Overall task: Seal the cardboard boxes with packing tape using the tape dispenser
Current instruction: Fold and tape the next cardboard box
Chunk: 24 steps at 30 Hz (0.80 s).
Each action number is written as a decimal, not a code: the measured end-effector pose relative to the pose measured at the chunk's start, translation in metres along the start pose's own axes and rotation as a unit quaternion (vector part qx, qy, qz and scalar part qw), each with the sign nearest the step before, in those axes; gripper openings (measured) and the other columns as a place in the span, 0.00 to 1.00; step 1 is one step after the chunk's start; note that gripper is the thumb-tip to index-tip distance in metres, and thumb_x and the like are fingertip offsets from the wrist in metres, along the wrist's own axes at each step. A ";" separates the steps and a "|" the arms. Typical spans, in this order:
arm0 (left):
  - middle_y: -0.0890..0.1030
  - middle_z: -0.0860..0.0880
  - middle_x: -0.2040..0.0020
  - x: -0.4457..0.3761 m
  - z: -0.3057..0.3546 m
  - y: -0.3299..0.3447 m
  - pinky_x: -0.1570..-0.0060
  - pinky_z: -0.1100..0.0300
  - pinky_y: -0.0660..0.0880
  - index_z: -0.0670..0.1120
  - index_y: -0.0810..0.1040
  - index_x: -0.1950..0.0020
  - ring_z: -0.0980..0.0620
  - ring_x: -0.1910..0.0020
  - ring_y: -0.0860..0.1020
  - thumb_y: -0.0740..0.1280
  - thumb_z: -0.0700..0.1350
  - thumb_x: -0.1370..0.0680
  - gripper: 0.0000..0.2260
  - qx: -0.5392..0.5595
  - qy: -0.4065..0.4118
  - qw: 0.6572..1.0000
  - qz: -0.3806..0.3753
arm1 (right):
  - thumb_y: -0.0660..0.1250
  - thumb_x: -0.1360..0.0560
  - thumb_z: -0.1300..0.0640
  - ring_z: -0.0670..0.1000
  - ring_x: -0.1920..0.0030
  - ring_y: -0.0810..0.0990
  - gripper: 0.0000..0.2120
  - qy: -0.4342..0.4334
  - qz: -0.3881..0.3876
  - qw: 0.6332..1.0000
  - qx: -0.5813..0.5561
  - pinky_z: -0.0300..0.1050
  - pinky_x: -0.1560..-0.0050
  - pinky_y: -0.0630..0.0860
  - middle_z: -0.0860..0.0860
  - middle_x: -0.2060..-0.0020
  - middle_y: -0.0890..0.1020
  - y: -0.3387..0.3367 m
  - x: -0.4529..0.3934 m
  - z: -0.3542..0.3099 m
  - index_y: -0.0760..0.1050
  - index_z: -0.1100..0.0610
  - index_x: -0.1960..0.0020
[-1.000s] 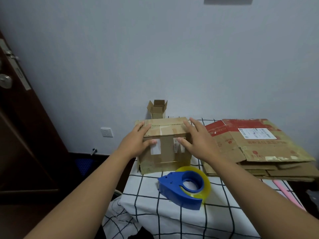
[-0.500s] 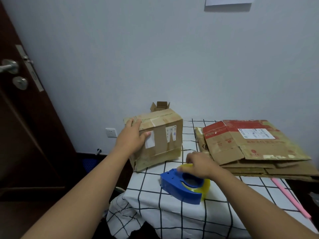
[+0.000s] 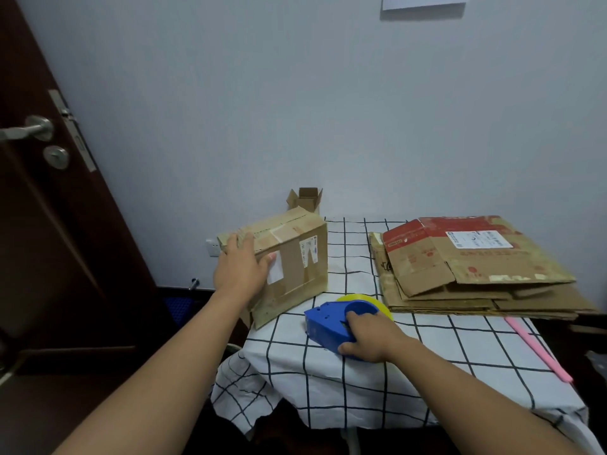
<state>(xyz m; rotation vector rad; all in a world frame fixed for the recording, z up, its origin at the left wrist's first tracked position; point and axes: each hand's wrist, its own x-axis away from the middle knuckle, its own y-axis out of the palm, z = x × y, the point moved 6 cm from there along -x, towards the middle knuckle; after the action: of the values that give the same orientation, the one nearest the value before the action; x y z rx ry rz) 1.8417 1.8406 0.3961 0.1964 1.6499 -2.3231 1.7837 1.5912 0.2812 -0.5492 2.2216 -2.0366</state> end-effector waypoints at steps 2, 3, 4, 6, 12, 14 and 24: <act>0.57 0.43 0.22 0.003 -0.003 -0.003 0.37 0.42 0.70 0.50 0.59 0.22 0.35 0.30 0.66 0.60 0.63 0.21 0.31 0.008 -0.005 1.000 0.002 | 0.63 0.24 0.39 0.53 0.58 0.73 0.18 -0.008 0.028 0.999 -0.023 0.48 0.53 0.64 0.51 0.55 0.78 -0.005 0.006 0.002 0.66 0.53 0.46; 0.56 0.43 0.21 0.003 -0.005 -0.004 0.36 0.42 0.70 0.50 0.59 0.22 0.35 0.30 0.66 0.60 0.63 0.21 0.31 0.012 -0.006 1.000 0.003 | 0.63 0.23 0.39 0.53 0.58 0.73 0.18 -0.010 0.039 0.998 -0.040 0.47 0.55 0.64 0.50 0.56 0.77 -0.008 0.010 0.004 0.65 0.52 0.47; 0.56 0.43 0.21 0.003 -0.005 -0.005 0.36 0.42 0.71 0.50 0.59 0.22 0.35 0.30 0.66 0.60 0.63 0.21 0.31 0.016 -0.006 1.000 0.003 | 0.63 0.23 0.39 0.52 0.58 0.73 0.17 -0.012 0.050 0.997 -0.058 0.46 0.56 0.64 0.49 0.57 0.76 -0.012 0.013 0.007 0.64 0.51 0.47; 0.56 0.43 0.21 0.003 -0.005 -0.006 0.35 0.41 0.70 0.49 0.59 0.22 0.36 0.29 0.66 0.60 0.63 0.21 0.31 0.024 -0.003 1.000 0.001 | 0.64 0.23 0.39 0.50 0.58 0.73 0.17 -0.016 0.080 0.992 -0.098 0.44 0.61 0.64 0.45 0.59 0.73 -0.022 0.020 0.013 0.64 0.50 0.48; 0.56 0.43 0.21 0.004 0.006 -0.002 0.35 0.42 0.70 0.50 0.59 0.22 0.36 0.29 0.66 0.60 0.63 0.21 0.32 0.028 0.005 1.000 -0.003 | 0.66 0.23 0.40 0.44 0.61 0.72 0.14 -0.035 0.203 0.960 -0.190 0.42 0.65 0.64 0.43 0.61 0.73 -0.066 0.044 0.036 0.64 0.45 0.51; 0.56 0.44 0.21 0.006 0.012 0.000 0.36 0.42 0.71 0.50 0.58 0.22 0.37 0.29 0.66 0.60 0.63 0.21 0.32 0.029 0.015 0.999 -0.004 | 0.65 0.25 0.39 0.43 0.62 0.72 0.13 -0.040 0.252 0.943 -0.216 0.40 0.66 0.64 0.42 0.60 0.73 -0.084 0.052 0.039 0.63 0.43 0.52; 0.58 0.53 0.22 0.015 0.064 0.003 0.35 0.45 0.71 0.56 0.60 0.23 0.44 0.29 0.67 0.63 0.64 0.23 0.31 0.044 0.198 0.978 -0.056 | 0.64 0.24 0.40 0.53 0.55 0.69 0.16 -0.046 0.401 0.901 -0.158 0.47 0.53 0.63 0.44 0.57 0.72 -0.185 0.061 0.026 0.67 0.49 0.46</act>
<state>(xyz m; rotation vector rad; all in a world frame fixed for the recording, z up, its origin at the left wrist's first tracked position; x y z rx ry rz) 1.8315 1.7773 0.4103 0.6383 1.7716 -2.5700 1.7730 1.5374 0.4696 0.2429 2.1905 -1.2184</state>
